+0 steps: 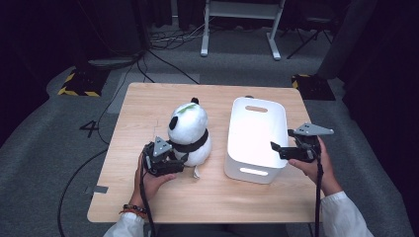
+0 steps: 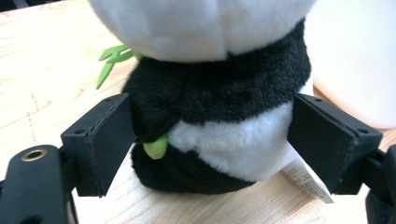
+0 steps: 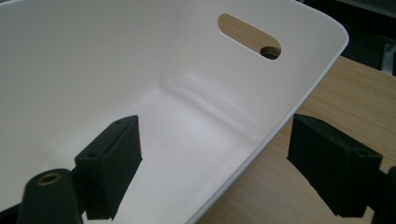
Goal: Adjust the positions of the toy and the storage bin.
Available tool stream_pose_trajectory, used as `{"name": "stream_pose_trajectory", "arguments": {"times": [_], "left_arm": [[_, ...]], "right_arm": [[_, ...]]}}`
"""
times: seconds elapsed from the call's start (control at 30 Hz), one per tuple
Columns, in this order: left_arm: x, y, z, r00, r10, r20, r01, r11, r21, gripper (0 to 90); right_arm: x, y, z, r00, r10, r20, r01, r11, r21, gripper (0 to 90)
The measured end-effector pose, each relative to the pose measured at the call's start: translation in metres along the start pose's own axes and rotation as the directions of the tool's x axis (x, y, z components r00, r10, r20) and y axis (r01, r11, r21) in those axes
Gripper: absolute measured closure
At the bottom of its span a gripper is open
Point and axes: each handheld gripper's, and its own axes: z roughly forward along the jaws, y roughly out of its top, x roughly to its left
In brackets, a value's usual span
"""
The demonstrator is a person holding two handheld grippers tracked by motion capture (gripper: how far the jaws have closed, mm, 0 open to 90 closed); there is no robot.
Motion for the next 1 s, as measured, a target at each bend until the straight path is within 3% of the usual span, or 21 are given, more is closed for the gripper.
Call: {"name": "stream_pose_trajectory", "arguments": {"times": [0.13,0.33,0.47,0.7,1.0], "left_arm": [[0.002,0.0,-0.001,1.0,-0.003,0.001,0.003,1.0,0.004,15.6],[-0.004,0.003,-0.002,0.9991,0.042,0.0,-0.042,0.9991,0.005,15.8],[-0.005,0.006,-0.006,0.999,0.044,-0.001,-0.044,0.999,-0.011,15.7],[-0.003,0.009,-0.009,0.9993,0.034,0.013,-0.034,0.9991,-0.026,15.6],[0.003,0.019,-0.009,0.9989,0.013,0.045,-0.011,0.9992,-0.039,15.6]], "right_arm": [[0.003,0.005,0.009,0.9999,0.001,-0.014,-0.001,1.0,0.001,19.4],[0.013,0.016,0.024,0.9998,-0.019,-0.012,0.019,1.0,0.01,19.5],[0.02,0.022,0.031,0.9994,-0.031,-0.014,0.031,0.999,0.013,19.2],[0.021,0.021,0.023,0.9989,-0.042,-0.023,0.042,0.999,0.002,20.1],[0.011,0.018,-0.004,0.9987,-0.043,-0.029,0.042,0.998,-0.045,19.8]]}}
